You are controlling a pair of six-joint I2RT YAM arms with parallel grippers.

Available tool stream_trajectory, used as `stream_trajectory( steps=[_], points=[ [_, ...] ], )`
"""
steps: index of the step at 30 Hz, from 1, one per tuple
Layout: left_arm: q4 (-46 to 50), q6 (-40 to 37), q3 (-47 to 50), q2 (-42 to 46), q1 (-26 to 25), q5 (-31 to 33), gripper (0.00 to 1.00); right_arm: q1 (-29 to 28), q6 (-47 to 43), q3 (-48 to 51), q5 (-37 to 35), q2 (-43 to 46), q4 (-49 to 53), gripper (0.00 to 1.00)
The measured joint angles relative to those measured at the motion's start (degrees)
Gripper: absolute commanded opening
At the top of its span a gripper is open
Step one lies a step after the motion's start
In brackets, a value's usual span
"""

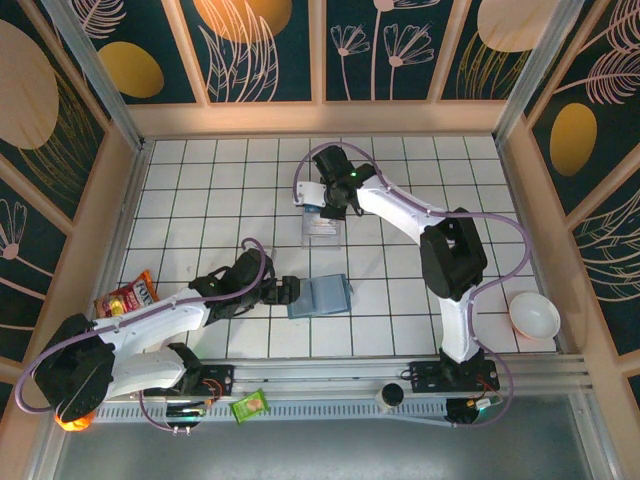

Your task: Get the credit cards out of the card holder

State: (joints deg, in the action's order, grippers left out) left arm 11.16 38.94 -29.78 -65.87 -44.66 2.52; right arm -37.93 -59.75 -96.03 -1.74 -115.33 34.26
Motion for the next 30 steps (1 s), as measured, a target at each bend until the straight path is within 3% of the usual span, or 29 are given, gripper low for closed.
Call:
stream_trajectory(
  steps=[4, 7, 10, 20, 24, 30],
  points=[
    [0.0, 0.0, 0.0, 0.0, 0.0, 0.0, 0.99, -0.2, 0.0, 1.0, 0.0, 0.0, -0.4, 0.02],
    [0.0, 0.0, 0.0, 0.0, 0.0, 0.0, 0.99, -0.5, 0.2, 1.6, -0.5, 0.0, -1.6, 0.21],
    [0.0, 0.0, 0.0, 0.0, 0.0, 0.0, 0.99, -0.5, 0.7, 2.0, -1.3, 0.0, -3.6, 0.3],
    [-0.1, 0.1, 0.3, 1.5, 0.0, 0.0, 0.99, -0.5, 6.5, 1.9, -3.5, 0.0, -14.9, 0.36],
    [-0.3, 0.3, 0.8, 3.4, 0.0, 0.6, 0.99, -0.5, 13.7, -0.1, -3.1, 0.0, -17.3, 0.36],
    [-1.1, 1.7, 2.6, 8.0, 0.0, 3.5, 0.99, -0.5, 33.9, 0.9, 2.1, 3.9, -23.6, 0.39]
  ],
)
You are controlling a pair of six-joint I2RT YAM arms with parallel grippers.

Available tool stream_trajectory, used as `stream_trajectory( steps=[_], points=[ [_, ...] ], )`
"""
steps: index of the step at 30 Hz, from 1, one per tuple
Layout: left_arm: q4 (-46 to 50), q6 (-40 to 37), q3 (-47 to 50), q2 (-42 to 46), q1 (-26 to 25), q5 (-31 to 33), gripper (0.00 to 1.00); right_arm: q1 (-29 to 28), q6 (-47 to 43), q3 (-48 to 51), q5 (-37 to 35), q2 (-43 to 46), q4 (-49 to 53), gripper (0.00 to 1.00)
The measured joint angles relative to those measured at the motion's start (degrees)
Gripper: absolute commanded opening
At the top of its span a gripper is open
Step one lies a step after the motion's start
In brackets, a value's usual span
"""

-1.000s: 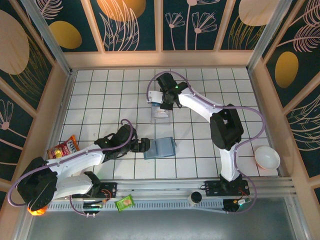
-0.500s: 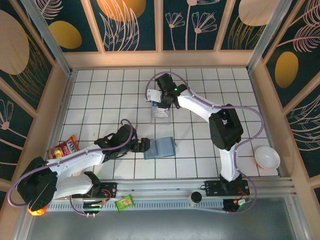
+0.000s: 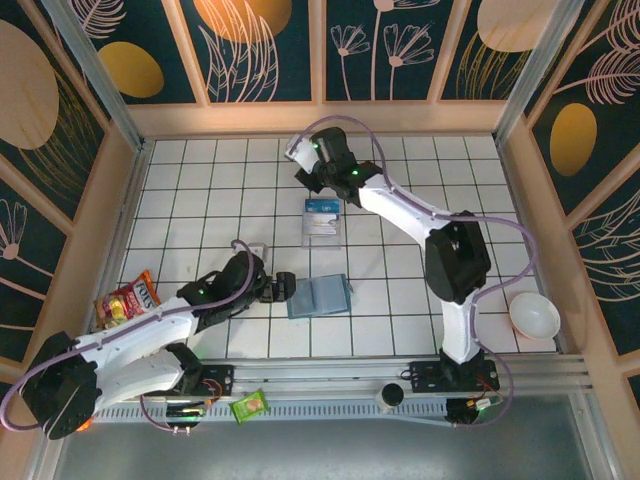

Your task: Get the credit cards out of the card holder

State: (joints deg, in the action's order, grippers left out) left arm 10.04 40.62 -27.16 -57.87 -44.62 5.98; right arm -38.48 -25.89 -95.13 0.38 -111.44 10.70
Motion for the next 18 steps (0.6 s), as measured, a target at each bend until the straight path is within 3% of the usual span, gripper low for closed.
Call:
stream_trajectory(
  steps=[5, 10, 18],
  points=[
    [-0.8, 1.5, 3.1, 5.7, 0.0, 2.5, 0.99, -0.4, 17.5, 12.7, 5.8, 10.6, -5.9, 0.4],
    [-1.0, 2.8, 6.0, 10.7, 0.0, 4.7, 0.99, -2.5, 28.8, 27.9, 8.5, 20.3, -8.8, 0.4],
    [-1.2, 5.1, 11.3, 17.4, 0.0, 7.2, 0.99, -17.2, 36.2, 41.3, 4.5, 22.6, -3.4, 0.39]
  ],
)
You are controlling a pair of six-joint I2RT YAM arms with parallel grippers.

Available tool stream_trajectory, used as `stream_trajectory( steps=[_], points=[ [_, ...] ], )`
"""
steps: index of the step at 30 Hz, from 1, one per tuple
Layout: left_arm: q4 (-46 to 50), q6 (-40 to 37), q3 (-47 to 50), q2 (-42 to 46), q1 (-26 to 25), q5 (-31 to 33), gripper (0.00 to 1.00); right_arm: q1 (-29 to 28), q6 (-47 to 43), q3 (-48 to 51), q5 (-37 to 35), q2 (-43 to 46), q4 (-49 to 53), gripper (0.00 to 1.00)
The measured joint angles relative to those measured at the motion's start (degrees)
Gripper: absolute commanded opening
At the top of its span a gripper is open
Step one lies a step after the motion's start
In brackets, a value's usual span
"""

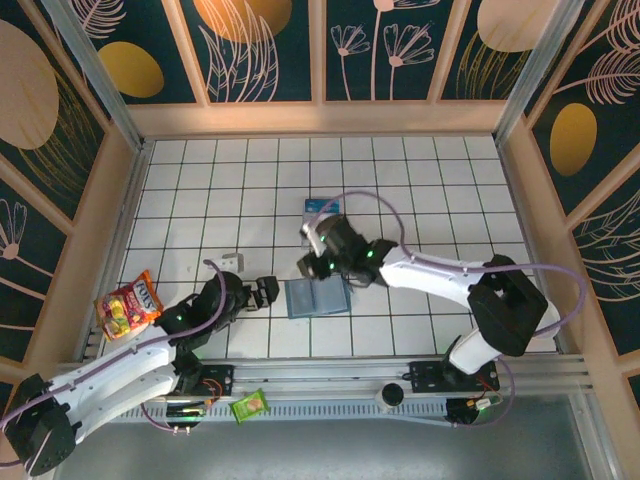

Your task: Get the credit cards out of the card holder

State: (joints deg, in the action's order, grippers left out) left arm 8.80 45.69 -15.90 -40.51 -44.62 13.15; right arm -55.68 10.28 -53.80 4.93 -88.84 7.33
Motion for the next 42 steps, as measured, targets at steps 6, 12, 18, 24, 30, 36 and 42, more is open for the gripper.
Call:
stream_trajectory(
  steps=[6, 12, 18, 24, 30, 36, 42],
  points=[
    [0.5, 1.3, 1.1, 4.9, 0.0, 1.2, 0.99, -10.2, 2.3, 0.9, -5.2, -4.4, 3.0, 0.38],
    [0.9, 2.0, 1.5, 6.5, 0.1, 1.5, 0.99, -12.5, 2.5, -0.7, -10.3, -8.7, 4.3, 0.39],
    [1.5, 2.0, 1.7, 6.0, 0.1, 1.5, 0.99, -13.4, 2.3, -2.3, -12.1, -9.7, 4.7, 0.39],
    [1.7, 2.0, 1.7, 5.1, 0.1, 1.4, 0.99, -14.1, 2.3, -2.7, -12.0, -11.7, 4.7, 0.38],
    [1.8, 2.0, 1.7, 4.1, 0.1, 1.2, 0.99, -14.2, 2.8, -3.0, -12.7, -13.2, 4.7, 0.25],
    [0.8, 1.6, 1.7, 3.3, 0.1, -0.2, 0.92, -14.2, 4.4, -3.1, -13.5, -13.3, 4.2, 0.03],
    [-2.6, 0.9, 2.0, 0.4, 0.3, -2.9, 0.54, -14.1, 6.9, -3.0, -13.5, -13.3, 3.5, 0.0]
  ],
)
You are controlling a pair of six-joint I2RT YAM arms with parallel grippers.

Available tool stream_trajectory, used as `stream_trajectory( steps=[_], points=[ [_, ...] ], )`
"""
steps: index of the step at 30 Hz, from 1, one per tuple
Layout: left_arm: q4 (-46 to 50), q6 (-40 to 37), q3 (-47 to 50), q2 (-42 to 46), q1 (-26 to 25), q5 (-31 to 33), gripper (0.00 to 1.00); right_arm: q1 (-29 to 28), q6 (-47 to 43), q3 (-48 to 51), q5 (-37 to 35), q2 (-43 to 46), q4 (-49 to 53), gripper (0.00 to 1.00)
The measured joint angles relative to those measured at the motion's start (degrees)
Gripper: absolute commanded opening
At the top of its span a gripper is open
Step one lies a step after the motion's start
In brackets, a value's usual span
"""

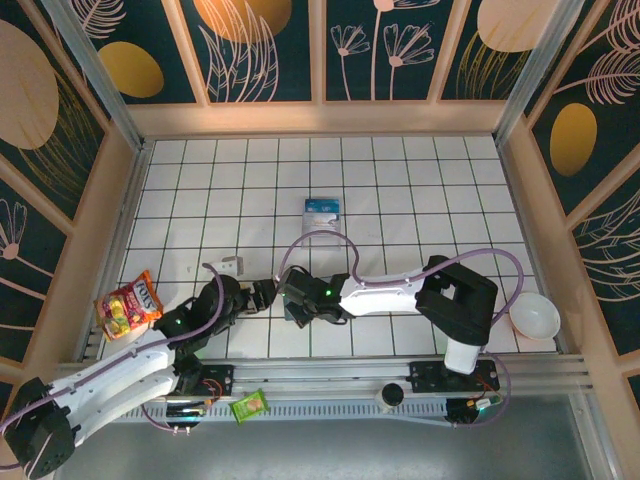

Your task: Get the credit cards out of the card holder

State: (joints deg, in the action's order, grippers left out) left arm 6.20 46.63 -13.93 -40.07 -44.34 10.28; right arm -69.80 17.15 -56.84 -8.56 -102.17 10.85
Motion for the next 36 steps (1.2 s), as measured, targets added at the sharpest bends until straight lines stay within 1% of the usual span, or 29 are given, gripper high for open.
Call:
stream_trajectory(
  steps=[1, 2, 4, 6, 7, 11, 17, 21, 27, 31, 36],
  points=[
    [-0.7, 0.1, 0.2, -0.7, 0.0, -0.9, 0.46, 0.1, 0.7, 0.2, 0.0, 0.3, -0.4, 0.0],
    [-2.5, -0.1, 0.2, -2.0, 0.1, -2.1, 0.41, 0.3, 1.6, 0.8, 0.0, 0.7, -1.4, 0.0],
    [-6.3, 0.1, 0.4, -6.4, 0.1, -5.4, 0.3, 0.7, 3.7, 2.4, 0.0, 2.8, -2.8, 0.0],
    [-9.3, 0.3, 1.0, -9.7, 0.1, -7.9, 0.22, 1.3, 5.2, 3.5, 0.0, 4.7, -3.9, 0.0],
    [-10.5, 0.3, 1.3, -10.8, 0.1, -9.0, 0.2, 1.6, 5.9, 4.0, 0.0, 5.4, -4.7, 0.0],
    [-15.2, 0.6, 1.9, -14.9, 0.1, -12.7, 0.16, 2.2, 8.0, 5.1, 0.1, 7.3, -7.2, 0.0],
    [-20.1, 1.3, 2.2, -18.2, 0.1, -16.0, 0.09, 2.3, 9.6, 6.6, 0.9, 7.5, -9.0, 0.0],
    [-22.0, 1.7, 2.5, -20.0, 0.1, -17.5, 0.08, 2.3, 10.5, 6.9, 1.1, 7.5, -9.4, 0.0],
    [-24.0, 1.9, 2.9, -24.2, -1.3, -19.1, 0.06, 2.3, 11.7, 7.4, 1.1, 7.5, -9.8, 0.0],
    [-24.2, 2.0, 2.9, -25.9, -2.5, -19.0, 0.0, 2.3, 12.1, 7.8, 1.1, 7.5, -10.0, 0.0],
    [-24.7, 2.4, 3.1, -27.5, -2.7, -18.9, 0.0, 2.2, 13.3, 7.8, 0.6, 7.5, -9.8, 0.0]
  ],
)
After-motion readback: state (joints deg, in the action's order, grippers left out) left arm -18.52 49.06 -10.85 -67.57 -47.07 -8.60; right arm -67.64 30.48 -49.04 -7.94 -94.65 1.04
